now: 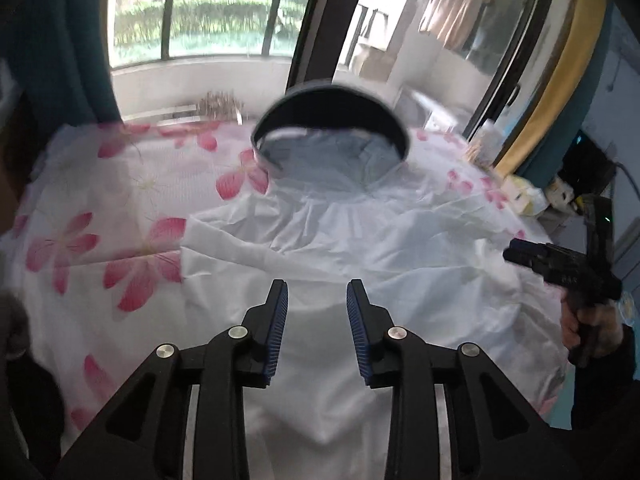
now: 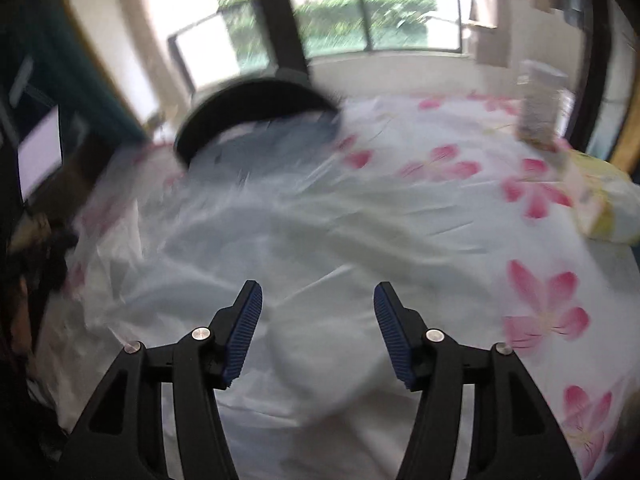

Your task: Fold large clothes

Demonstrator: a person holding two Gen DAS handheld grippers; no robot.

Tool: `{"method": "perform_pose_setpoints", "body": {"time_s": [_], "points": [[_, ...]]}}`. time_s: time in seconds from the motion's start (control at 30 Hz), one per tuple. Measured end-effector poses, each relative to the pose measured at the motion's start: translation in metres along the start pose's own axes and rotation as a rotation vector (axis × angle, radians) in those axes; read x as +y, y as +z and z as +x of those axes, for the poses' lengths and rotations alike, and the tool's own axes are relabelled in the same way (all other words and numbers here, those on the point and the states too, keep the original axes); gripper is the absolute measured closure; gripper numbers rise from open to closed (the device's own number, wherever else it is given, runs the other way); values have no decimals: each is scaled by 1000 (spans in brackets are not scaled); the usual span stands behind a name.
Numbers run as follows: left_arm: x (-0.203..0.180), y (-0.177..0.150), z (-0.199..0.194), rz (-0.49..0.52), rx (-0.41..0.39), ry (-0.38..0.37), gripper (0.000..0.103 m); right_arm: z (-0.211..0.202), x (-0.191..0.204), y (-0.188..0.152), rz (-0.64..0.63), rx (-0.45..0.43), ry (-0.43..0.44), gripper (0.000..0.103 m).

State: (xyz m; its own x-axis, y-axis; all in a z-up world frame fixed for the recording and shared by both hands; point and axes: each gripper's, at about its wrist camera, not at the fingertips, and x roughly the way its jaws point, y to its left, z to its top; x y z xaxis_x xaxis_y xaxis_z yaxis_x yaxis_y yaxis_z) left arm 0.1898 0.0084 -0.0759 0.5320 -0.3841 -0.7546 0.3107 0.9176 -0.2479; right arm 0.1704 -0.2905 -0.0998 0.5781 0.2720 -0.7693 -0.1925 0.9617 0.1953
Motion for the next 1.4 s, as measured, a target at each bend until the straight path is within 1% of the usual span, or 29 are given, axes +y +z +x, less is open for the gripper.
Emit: {"method": "perform_pose_setpoints", "body": {"time_s": [0.03, 0.1, 0.13, 0.2, 0.27, 0.33, 0.37, 0.47, 0.57, 0.63, 0.67, 0.7, 0.73, 0.77, 0.8, 0.83, 0.87, 0.93, 1.0, 1.07, 1.17, 1.27, 1.3, 1.37, 1.4], "points": [[2, 2, 12, -3, 26, 0, 70, 8, 7, -1, -25, 26, -9, 44], [4, 1, 33, 6, 73, 4, 70, 21, 15, -7, -52, 59, -63, 44], [3, -3, 44, 21, 105, 6, 70, 24, 14, -8, -49, 65, -88, 44], [4, -7, 58, 36, 140, 9, 70, 15, 0, -8, -3, 35, -92, 44], [6, -9, 62, 40, 143, 5, 70, 1, -19, -7, 62, -7, -83, 44], [9, -5, 58, 40, 129, -7, 70, -8, -34, -6, 99, -28, -101, 44], [11, -2, 56, 39, 121, -5, 70, -10, -43, -7, 112, -28, -112, 44], [18, 7, 53, 42, 109, 19, 70, -3, -53, -8, 121, 3, -114, 44], [20, 15, 57, 70, 120, 47, 70, 10, -49, -10, 96, 27, -117, 44], [17, 17, 68, 101, 148, 65, 70, 16, -42, -15, 62, 36, -129, 45], [16, 16, 75, 117, 163, 77, 70, 17, -37, -18, 34, 31, -146, 47], [15, 15, 80, 139, 166, 92, 70, 17, -33, -20, 1, 24, -167, 63], [13, 13, 80, 164, 144, 106, 71, 18, -28, -21, -34, 23, -187, 84], [12, 13, 80, 172, 135, 111, 89, 18, -27, -21, -44, 24, -189, 90], [13, 13, 80, 171, 133, 114, 103, 15, -28, -21, -41, 15, -186, 93], [14, 13, 79, 163, 123, 114, 103, 12, -29, -21, -37, 2, -184, 98], [15, 15, 72, 150, 77, 119, 103, 7, -30, -20, -33, -15, -186, 99], [18, 19, 62, 130, 23, 142, 103, -3, -32, -16, -31, -50, -207, 99], [24, 28, 45, 91, -51, 159, 103, -15, -36, -11, -23, -93, -222, 100], [29, 34, 34, 62, -95, 173, 103, -29, -43, -5, -3, -135, -229, 101], [38, 46, 17, 24, -158, 175, 103, -45, -53, 2, 36, -189, -228, 101], [45, 56, 6, 3, -218, 208, 103, -57, -58, 10, 59, -237, -230, 101], [50, 60, 4, -14, -225, 204, 103, -61, -60, 12, 63, -255, -240, 101], [57, 66, 10, -41, -197, 197, 103, -62, -65, 16, 67, -261, -258, 101], [62, 68, 17, -57, -164, 201, 103, -60, -67, 16, 71, -258, -264, 101]]}}
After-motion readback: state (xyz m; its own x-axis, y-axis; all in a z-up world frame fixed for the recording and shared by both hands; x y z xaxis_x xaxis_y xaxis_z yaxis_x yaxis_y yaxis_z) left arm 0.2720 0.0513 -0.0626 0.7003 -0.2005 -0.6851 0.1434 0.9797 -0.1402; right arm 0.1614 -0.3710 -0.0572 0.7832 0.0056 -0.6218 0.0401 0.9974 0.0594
